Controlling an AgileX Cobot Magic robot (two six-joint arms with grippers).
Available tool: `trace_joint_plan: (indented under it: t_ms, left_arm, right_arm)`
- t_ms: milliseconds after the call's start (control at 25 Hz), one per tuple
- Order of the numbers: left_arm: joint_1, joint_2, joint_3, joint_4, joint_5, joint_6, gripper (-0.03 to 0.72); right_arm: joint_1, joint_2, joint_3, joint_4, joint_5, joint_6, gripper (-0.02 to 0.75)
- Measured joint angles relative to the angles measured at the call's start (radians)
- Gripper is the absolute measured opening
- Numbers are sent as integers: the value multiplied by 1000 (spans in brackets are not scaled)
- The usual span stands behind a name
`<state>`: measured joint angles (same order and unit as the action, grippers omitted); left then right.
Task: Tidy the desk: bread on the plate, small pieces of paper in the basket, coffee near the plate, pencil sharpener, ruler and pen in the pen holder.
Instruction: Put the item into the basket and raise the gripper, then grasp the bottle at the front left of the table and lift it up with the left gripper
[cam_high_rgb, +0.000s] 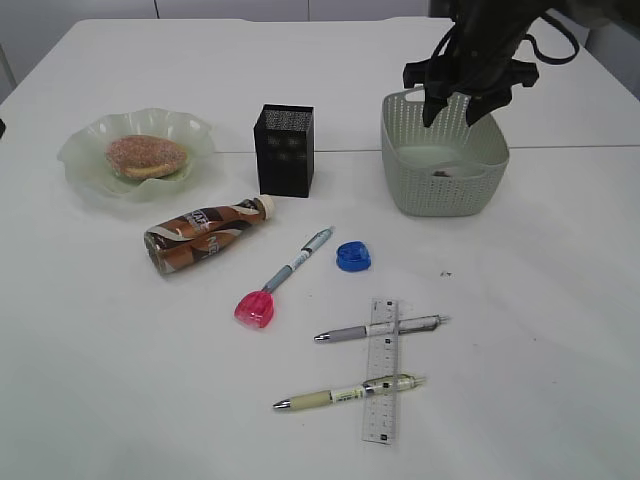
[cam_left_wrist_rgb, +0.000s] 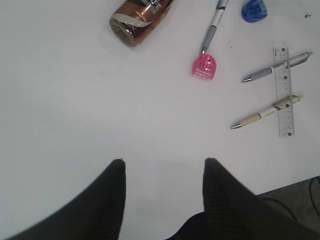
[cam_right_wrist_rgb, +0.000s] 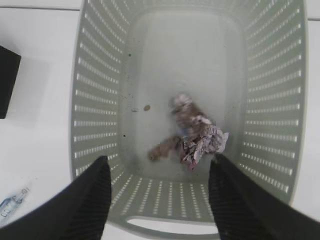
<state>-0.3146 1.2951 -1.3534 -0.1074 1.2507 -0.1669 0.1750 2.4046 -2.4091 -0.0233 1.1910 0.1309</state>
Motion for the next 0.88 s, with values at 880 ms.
trace_joint_plan:
  t_ms: [880]
  left_arm:
    - [0,73,0,128,0,121,330]
  right_arm:
    - [0,-382,208,37,58,-47,475]
